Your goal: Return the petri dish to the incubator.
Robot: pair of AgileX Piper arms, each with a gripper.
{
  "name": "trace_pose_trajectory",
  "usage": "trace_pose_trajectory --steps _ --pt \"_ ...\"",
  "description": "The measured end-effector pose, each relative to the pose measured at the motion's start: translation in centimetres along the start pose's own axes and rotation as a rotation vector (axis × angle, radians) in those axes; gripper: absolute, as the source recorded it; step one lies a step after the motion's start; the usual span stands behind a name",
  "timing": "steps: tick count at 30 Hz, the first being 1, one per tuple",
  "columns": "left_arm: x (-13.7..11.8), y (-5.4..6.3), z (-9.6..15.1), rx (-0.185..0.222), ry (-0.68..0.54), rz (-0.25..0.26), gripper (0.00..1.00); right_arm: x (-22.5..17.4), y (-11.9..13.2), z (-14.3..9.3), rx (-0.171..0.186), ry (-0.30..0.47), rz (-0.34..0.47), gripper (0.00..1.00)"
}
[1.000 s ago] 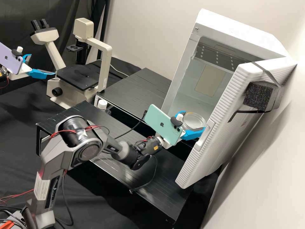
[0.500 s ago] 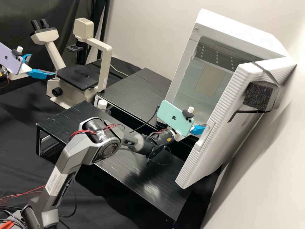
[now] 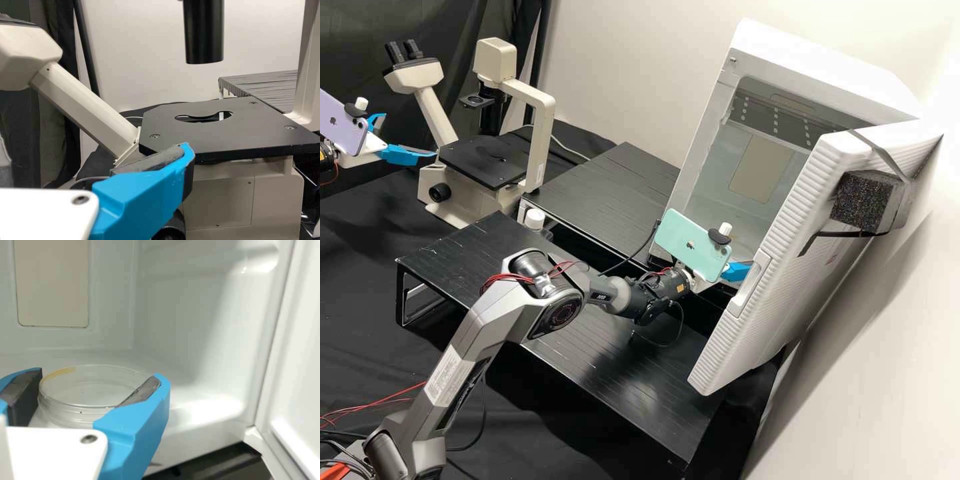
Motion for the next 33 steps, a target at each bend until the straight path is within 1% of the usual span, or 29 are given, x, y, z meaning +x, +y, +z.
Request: trace_pose_trajectory --steps 3,7,11,12,15,21,22,32,33 --pt "0.0 0.0 0.0 0.0 0.0 0.0 1.0 0.5 -0.4 0.0 0.001 0.001 -0.007 0.0" --pt "0.0 0.0 0.0 0.0 0.0 0.0 1.0 1.0 -0.3 -0.2 0.001 0.011 0.003 0.0" --pt "0.0 0.0 0.0 0.0 0.0 0.0 1.0 1.5 -0.5 -0.5 0.0 0.015 -0.006 0.0" --pt "0.0 0.0 0.0 0.0 0.0 0.0 1.0 1.7 -0.5 -0.5 0.004 0.014 -0.003 0.0" --pt "0.0 0.0 0.0 0.0 0.0 0.0 1.0 2.1 -1.0 -0.6 0.001 0.018 -0.008 0.0" --pt "0.0 0.0 0.0 0.0 0.0 0.0 1.0 2.6 -1.5 -0.3 0.002 0.008 -0.022 0.0" --pt "0.0 0.0 0.0 0.0 0.0 0.0 1.0 2.6 -1.5 -0.3 0.002 0.01 -0.02 1.0" --pt "0.0 0.0 0.0 0.0 0.0 0.0 1.0 2.7 -1.5 -0.3 0.009 0.004 -0.026 1.0" --pt "0.0 0.0 0.0 0.0 0.0 0.0 1.0 2.8 -1.5 -0.3 0.02 0.004 -0.026 1.0"
